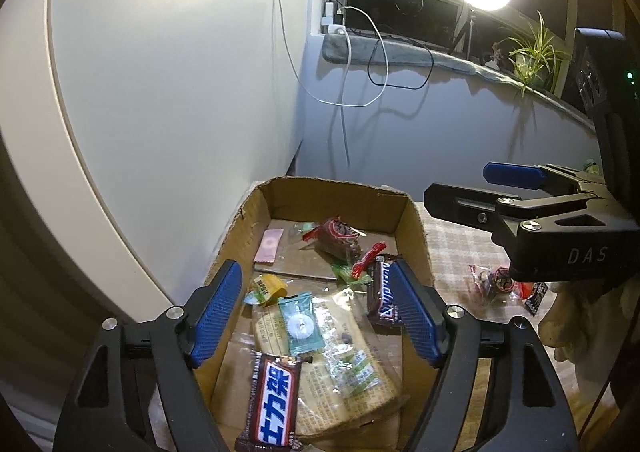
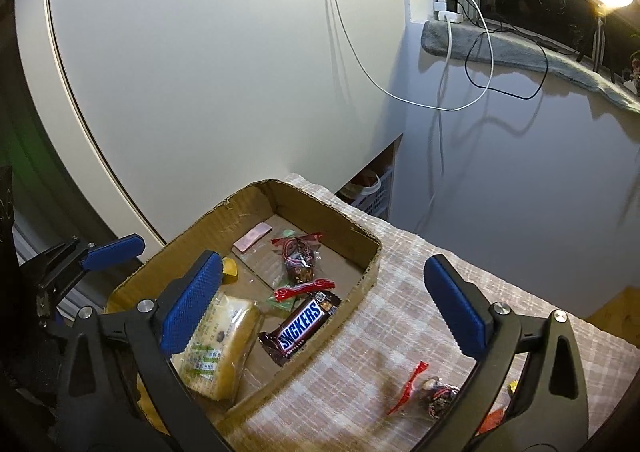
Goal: Organize snacks
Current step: 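Open both tools to release the snacks into the box, then withdraw both tools from the box back over the remaining candies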
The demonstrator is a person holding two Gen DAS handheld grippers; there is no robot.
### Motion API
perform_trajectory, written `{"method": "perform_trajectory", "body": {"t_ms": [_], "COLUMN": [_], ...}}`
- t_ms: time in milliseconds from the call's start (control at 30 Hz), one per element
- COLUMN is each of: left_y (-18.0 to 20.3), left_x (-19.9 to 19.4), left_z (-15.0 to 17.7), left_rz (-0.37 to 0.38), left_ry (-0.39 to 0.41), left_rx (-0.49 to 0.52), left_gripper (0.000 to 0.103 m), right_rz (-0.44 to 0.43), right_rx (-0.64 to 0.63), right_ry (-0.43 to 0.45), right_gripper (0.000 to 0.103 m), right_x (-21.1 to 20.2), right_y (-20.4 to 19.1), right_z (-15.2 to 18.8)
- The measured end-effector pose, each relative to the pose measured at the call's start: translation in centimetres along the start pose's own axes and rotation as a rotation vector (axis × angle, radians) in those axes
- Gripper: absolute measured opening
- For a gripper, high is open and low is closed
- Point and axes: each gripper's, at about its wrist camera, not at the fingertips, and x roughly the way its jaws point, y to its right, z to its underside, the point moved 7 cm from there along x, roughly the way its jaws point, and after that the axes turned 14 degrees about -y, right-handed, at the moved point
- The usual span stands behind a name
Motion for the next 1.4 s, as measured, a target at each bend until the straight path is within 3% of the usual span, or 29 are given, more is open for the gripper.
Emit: {"method": "perform_trajectory", "body": {"t_ms": [1400], "left_y": [8.8], "left_x": [-5.1], "left_z": [0.7], "left_rz": [0.036], "left_ry": [0.087], "left_rx": [0.123], "left_gripper": [0.076], "right_rz": [0.078], "right_rx": [0.064], "right_ry": [0.059], "right_gripper": [0.103], "right_x": [-8.2], "right_y": [6.0], "right_z": [5.9]}}
